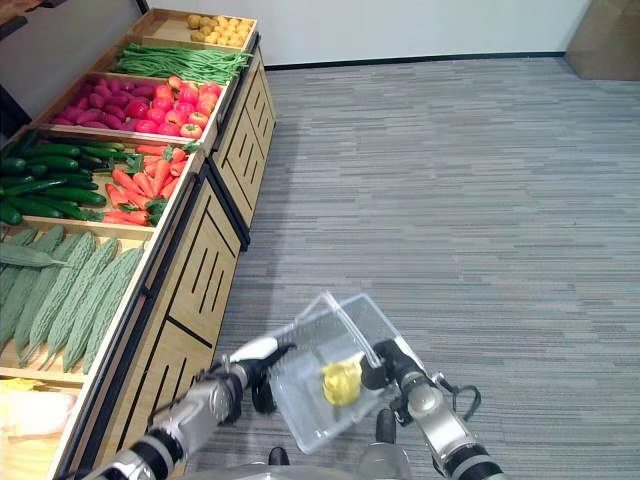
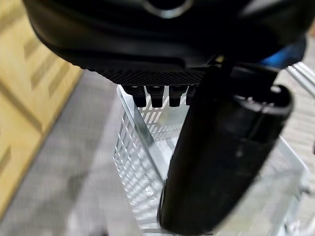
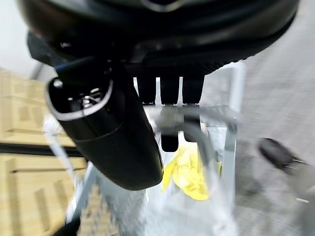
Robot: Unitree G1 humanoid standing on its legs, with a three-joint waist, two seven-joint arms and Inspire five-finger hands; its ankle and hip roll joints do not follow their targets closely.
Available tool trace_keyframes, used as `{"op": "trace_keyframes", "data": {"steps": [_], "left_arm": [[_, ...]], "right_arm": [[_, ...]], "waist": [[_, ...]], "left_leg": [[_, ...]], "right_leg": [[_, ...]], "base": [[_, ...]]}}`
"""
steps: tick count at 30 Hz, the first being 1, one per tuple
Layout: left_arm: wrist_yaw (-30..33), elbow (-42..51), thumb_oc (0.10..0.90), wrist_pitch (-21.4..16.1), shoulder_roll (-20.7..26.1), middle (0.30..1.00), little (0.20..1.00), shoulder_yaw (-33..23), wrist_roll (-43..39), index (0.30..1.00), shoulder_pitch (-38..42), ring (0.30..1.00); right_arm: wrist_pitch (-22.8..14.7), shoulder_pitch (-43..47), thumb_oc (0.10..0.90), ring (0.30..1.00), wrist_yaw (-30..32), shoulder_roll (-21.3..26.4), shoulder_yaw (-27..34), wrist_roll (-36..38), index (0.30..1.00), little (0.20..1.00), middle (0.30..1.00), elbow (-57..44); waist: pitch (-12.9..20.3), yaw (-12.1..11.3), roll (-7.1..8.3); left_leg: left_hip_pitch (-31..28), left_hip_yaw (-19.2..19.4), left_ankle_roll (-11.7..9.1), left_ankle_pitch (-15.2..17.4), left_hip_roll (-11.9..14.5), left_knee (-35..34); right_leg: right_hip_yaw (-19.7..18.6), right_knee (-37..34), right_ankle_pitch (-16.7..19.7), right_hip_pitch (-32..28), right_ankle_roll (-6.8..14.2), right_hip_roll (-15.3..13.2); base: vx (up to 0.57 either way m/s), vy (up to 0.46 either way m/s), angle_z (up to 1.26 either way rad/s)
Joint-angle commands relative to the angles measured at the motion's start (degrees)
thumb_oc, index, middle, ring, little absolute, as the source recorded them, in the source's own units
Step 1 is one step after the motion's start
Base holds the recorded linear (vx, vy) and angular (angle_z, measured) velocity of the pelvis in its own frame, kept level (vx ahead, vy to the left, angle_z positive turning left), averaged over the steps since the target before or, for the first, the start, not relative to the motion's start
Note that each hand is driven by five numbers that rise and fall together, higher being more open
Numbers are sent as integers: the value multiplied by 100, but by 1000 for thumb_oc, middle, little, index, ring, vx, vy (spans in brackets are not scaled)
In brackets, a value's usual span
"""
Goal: Get the vegetables into the basket
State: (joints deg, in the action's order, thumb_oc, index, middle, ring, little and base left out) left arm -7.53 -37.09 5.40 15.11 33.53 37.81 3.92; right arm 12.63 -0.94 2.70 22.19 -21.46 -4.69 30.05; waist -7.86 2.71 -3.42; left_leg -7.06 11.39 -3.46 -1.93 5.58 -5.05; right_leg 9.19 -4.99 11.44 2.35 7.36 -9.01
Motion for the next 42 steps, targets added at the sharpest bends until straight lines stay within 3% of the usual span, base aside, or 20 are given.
{"op": "trace_keyframes", "data": {"steps": [1,4,9,15,23,32,42], "left_arm": [[496,-1857,900,611,106,1000,1000,-322,-332,1000,903,1000],[749,-1519,900,619,433,1000,1000,-840,-911,1000,741,1000],[789,-1649,900,670,510,1000,1000,-1064,-1009,1000,574,1000],[931,-1869,900,708,445,1000,1000,-1225,-1086,1000,515,1000],[1401,-2553,900,592,197,1000,1000,-1718,-1917,1000,446,1000],[1978,-3318,900,510,-29,1000,1000,-2245,-2658,1000,339,1000],[2091,-3689,900,511,-68,1000,1000,-2347,-2665,1000,146,1000]], "right_arm": [[-588,583,400,300,769,40,631,-112,300,300,300,-67],[-513,323,400,300,688,129,901,-127,300,300,300,389],[-462,314,400,300,671,161,970,-312,300,300,300,905],[-431,354,400,300,763,114,959,-410,300,300,300,1674],[-508,383,400,300,912,-52,1117,-189,300,300,300,2823],[-702,274,400,300,1064,-325,1262,152,300,300,300,3611],[-741,68,400,300,1104,-500,1620,605,300,300,300,4408]], "waist": [[597,28,370],[632,-9,412],[624,-61,418],[545,-67,428],[322,-55,455],[348,-95,485],[488,-125,456]], "left_leg": [[417,-205,-78,25,22,192],[357,-200,-73,42,23,188],[341,-208,-75,29,16,164],[370,-195,-79,-12,12,118],[530,-224,-82,-100,-29,73],[588,-292,-95,-141,-55,41],[589,-364,-115,-151,-48,27]], "right_leg": [[-120,487,-819,-246,346,-324],[-127,493,-820,-283,347,-337],[-110,466,-804,-298,352,-338],[-126,447,-776,-246,350,-342],[-97,435,-694,-122,358,-382],[20,368,-679,-175,343,-383],[122,332,-714,-260,337,-369]], "base": [[11,-4,-4],[21,2,-9],[0,0,0],[-12,1,-1],[-35,1,-1],[2,-10,4],[8,-8,5]]}}
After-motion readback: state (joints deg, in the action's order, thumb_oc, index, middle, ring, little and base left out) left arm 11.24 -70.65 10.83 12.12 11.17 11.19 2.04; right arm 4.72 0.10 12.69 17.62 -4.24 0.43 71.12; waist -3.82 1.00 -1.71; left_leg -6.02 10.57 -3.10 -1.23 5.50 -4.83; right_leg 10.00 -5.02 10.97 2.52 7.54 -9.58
